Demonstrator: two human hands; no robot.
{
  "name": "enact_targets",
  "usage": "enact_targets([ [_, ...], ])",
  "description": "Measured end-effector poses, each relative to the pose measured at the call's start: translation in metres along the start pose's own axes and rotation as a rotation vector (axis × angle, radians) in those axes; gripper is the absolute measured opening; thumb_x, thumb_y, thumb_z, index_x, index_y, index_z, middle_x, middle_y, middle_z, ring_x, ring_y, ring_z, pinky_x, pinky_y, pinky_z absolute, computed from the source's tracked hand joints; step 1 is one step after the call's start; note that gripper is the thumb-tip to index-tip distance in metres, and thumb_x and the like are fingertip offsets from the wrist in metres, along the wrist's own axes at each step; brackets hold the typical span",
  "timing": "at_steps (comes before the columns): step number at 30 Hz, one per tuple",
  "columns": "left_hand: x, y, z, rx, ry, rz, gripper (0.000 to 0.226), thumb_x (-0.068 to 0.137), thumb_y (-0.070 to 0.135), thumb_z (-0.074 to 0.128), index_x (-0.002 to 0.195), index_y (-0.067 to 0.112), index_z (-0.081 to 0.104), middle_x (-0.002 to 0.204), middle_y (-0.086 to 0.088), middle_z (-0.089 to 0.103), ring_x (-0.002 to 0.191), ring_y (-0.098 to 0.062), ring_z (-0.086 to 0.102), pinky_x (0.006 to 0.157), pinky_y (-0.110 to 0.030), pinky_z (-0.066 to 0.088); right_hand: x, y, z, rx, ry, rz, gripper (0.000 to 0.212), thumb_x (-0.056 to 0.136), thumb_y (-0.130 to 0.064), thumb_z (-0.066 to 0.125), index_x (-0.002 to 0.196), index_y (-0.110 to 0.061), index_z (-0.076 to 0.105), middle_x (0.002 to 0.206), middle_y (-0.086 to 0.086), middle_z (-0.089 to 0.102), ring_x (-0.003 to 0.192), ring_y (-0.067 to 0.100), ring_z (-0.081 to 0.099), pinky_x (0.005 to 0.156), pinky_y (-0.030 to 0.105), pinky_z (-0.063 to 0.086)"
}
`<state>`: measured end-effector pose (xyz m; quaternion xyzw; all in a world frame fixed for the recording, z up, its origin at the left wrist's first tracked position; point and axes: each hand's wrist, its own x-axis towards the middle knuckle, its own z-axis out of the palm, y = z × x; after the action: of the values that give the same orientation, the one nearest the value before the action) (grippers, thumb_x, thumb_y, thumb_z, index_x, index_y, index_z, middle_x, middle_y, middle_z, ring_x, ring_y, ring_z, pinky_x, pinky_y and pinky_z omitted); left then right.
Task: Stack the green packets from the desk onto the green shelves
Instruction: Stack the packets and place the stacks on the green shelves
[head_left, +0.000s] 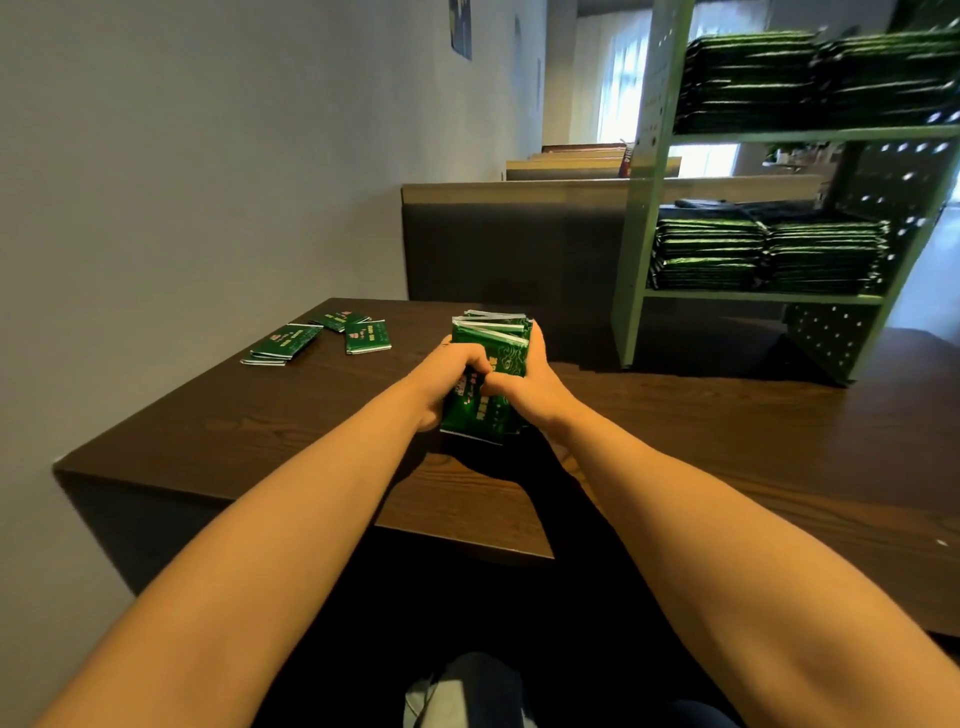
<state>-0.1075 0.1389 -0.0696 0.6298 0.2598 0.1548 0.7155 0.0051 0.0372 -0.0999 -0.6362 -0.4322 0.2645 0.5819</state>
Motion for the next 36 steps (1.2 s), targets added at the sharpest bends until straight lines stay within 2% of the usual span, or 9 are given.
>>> enact_targets([
  [2, 0.0, -0.012, -0.005, -0.064, 0.008, 0.055, 0.072, 0.059, 0.01, 0.058, 0.131, 0.008, 0.053, 0.097, -0.009, 0.068, 0.081, -0.023, 0.068, 0.064, -0.034, 0.055, 0.0, 0.004, 0.007, -0.015, -0.006, 0.003, 0.103, 0.084, 0.001, 0.071, 0.157, -0.02, 0.003, 0.143, 0.006, 0.047, 0.131, 0.022, 0.053, 0.107, 0.045, 0.05],
  [8, 0.002, -0.041, -0.006, -0.187, 0.07, 0.099, 0.035, 0.082, 0.008, 0.05, 0.113, 0.006, 0.068, 0.091, -0.008, 0.07, 0.078, -0.024, 0.065, 0.066, -0.031, 0.053, 0.005, 0.02, 0.021, 0.009, -0.058, 0.048, 0.136, 0.058, -0.02, 0.077, 0.16, -0.028, -0.012, 0.152, 0.009, 0.046, 0.137, 0.025, 0.052, 0.114, 0.054, 0.045],
  [13, 0.007, -0.04, -0.006, -0.186, 0.078, 0.093, 0.033, 0.085, 0.012, 0.05, 0.112, 0.009, 0.07, 0.095, -0.01, 0.071, 0.081, -0.026, 0.067, 0.076, -0.037, 0.053, 0.008, 0.015, 0.019, -0.066, -0.01, 0.057, 0.097, 0.066, -0.006, 0.073, 0.149, -0.015, 0.024, 0.142, 0.008, 0.051, 0.134, 0.024, 0.052, 0.112, 0.044, 0.045],
  [17, 0.009, -0.026, -0.015, -0.214, 0.059, 0.089, 0.029, 0.088, 0.019, 0.046, 0.099, 0.008, 0.071, 0.086, -0.01, 0.069, 0.074, -0.026, 0.065, 0.075, -0.037, 0.051, 0.039, 0.023, 0.022, -0.105, 0.024, 0.052, 0.086, 0.053, -0.027, 0.082, 0.132, -0.021, 0.051, 0.132, 0.005, 0.061, 0.123, 0.02, 0.062, 0.101, 0.043, 0.055],
  [20, 0.014, -0.014, -0.03, -0.19, 0.065, 0.095, 0.033, 0.089, 0.025, 0.042, 0.096, 0.007, 0.069, 0.082, -0.01, 0.067, 0.072, -0.026, 0.063, 0.073, -0.037, 0.051, 0.073, 0.041, 0.025, -0.06, 0.016, 0.066, 0.092, 0.049, -0.035, 0.087, 0.133, -0.017, 0.053, 0.127, 0.007, 0.065, 0.116, 0.022, 0.068, 0.094, 0.045, 0.06],
  [24, 0.021, 0.0, -0.048, -0.138, 0.073, 0.077, 0.035, 0.093, 0.028, 0.04, 0.091, 0.009, 0.07, 0.077, -0.009, 0.068, 0.068, -0.024, 0.063, 0.072, -0.035, 0.052, 0.061, 0.001, 0.046, 0.074, 0.017, 0.11, 0.078, 0.067, -0.019, 0.083, 0.133, -0.004, 0.046, 0.122, 0.011, 0.064, 0.109, 0.023, 0.07, 0.09, 0.038, 0.059],
  [28, 0.04, 0.003, -0.074, -0.059, 0.188, 0.098, 0.039, 0.094, 0.038, 0.043, 0.106, 0.012, 0.07, 0.097, -0.012, 0.073, 0.083, -0.024, 0.07, 0.078, -0.035, 0.055, 0.095, 0.012, 0.06, 0.223, 0.084, 0.153, 0.087, 0.049, -0.03, 0.082, 0.127, -0.001, 0.058, 0.12, 0.017, 0.07, 0.101, 0.028, 0.075, 0.084, 0.042, 0.063],
  [32, 0.077, -0.005, -0.108, 0.393, 0.634, 0.109, 0.038, 0.098, 0.037, 0.044, 0.125, 0.015, 0.059, 0.122, -0.005, 0.059, 0.111, -0.026, 0.055, 0.092, -0.036, 0.043, 0.131, 0.023, 0.066, 0.275, 0.163, 0.193, 0.087, 0.046, -0.036, 0.084, 0.126, -0.007, 0.062, 0.12, 0.015, 0.071, 0.096, 0.026, 0.077, 0.086, 0.046, 0.064],
  [36, 0.112, -0.023, -0.148, 0.846, 0.69, 0.042, 0.047, 0.1, 0.041, 0.048, 0.143, 0.025, 0.044, 0.144, -0.015, 0.045, 0.132, -0.038, 0.04, 0.11, -0.048, 0.033, 0.162, 0.039, 0.069, 0.303, 0.176, 0.31, 0.099, 0.043, -0.047, 0.085, 0.131, -0.011, 0.058, 0.117, 0.011, 0.073, 0.096, 0.028, 0.076, 0.092, 0.049, 0.061],
])
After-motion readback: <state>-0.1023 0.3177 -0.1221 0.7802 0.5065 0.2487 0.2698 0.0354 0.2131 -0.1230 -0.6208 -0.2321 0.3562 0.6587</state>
